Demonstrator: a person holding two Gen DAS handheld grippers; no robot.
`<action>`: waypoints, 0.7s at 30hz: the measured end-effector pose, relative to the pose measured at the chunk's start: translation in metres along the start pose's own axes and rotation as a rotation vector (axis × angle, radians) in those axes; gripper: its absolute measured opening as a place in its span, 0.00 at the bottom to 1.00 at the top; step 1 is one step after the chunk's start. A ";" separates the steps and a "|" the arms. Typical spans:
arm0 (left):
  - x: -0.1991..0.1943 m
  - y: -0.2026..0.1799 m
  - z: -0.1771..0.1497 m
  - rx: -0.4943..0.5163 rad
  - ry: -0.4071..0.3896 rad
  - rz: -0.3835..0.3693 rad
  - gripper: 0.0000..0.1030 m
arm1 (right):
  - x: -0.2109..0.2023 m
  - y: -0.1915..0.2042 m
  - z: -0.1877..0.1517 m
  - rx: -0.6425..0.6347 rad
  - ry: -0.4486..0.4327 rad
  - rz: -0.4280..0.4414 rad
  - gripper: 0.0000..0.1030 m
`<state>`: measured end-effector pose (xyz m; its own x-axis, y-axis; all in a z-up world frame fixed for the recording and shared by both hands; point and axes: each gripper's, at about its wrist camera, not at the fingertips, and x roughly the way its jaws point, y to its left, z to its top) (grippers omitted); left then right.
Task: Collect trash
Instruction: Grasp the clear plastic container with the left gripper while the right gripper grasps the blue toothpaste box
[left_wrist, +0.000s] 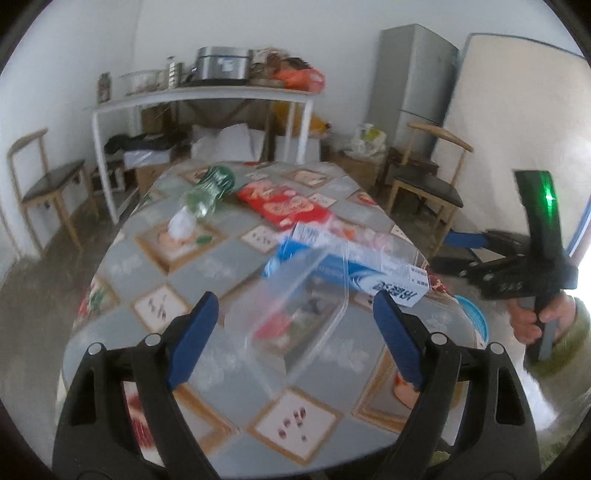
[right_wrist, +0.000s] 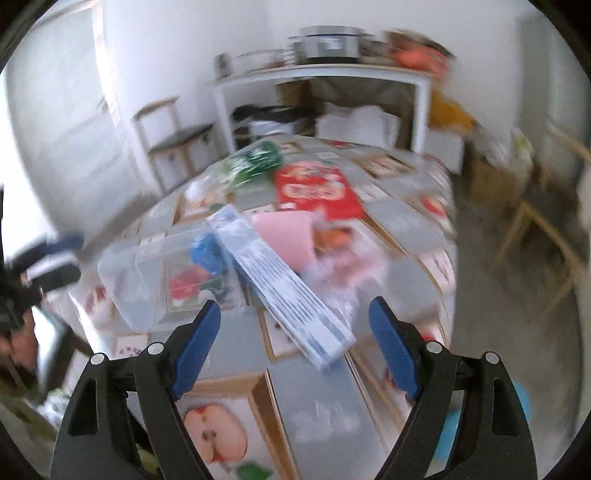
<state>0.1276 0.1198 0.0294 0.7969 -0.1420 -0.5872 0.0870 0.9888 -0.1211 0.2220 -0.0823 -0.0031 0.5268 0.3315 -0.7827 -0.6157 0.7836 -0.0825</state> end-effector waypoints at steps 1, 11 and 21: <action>0.007 0.001 0.006 0.028 0.008 -0.012 0.79 | 0.007 0.004 0.006 -0.026 0.010 0.002 0.78; 0.070 0.007 0.022 0.093 0.175 -0.007 0.55 | 0.070 0.007 0.040 -0.114 0.164 0.046 0.67; 0.086 0.002 0.017 0.147 0.259 0.034 0.10 | 0.095 0.006 0.042 -0.130 0.255 0.119 0.53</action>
<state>0.2066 0.1102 -0.0083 0.6237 -0.0969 -0.7756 0.1635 0.9865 0.0082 0.2929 -0.0240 -0.0520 0.2925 0.2621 -0.9196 -0.7428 0.6679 -0.0459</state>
